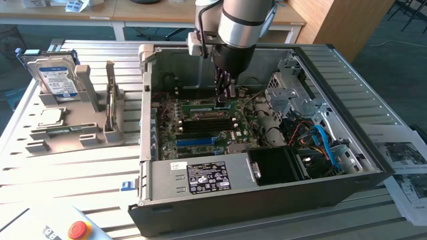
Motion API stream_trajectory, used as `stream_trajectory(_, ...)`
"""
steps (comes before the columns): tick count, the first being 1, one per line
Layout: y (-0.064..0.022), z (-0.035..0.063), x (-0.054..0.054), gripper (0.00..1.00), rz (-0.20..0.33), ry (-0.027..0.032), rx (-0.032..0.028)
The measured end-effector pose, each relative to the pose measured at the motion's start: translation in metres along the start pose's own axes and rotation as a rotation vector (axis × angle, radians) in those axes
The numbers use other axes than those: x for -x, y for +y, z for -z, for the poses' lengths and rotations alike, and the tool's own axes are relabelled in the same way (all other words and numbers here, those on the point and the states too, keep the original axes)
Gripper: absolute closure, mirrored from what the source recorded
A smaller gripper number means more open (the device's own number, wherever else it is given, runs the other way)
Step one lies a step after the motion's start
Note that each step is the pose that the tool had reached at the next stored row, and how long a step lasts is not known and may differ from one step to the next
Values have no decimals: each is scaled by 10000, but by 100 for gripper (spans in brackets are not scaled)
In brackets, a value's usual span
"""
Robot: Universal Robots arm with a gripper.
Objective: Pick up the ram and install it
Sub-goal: 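Insert the ram into the slot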
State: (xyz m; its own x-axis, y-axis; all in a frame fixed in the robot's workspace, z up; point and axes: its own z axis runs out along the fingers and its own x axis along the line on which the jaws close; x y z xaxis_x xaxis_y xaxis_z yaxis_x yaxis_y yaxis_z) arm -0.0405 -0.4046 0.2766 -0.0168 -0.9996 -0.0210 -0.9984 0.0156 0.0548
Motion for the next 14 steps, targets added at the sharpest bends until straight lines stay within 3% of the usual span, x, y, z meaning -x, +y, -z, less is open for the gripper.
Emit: stream_trajectory(14, -63, 2, 0, 88, -1, -1, 0)
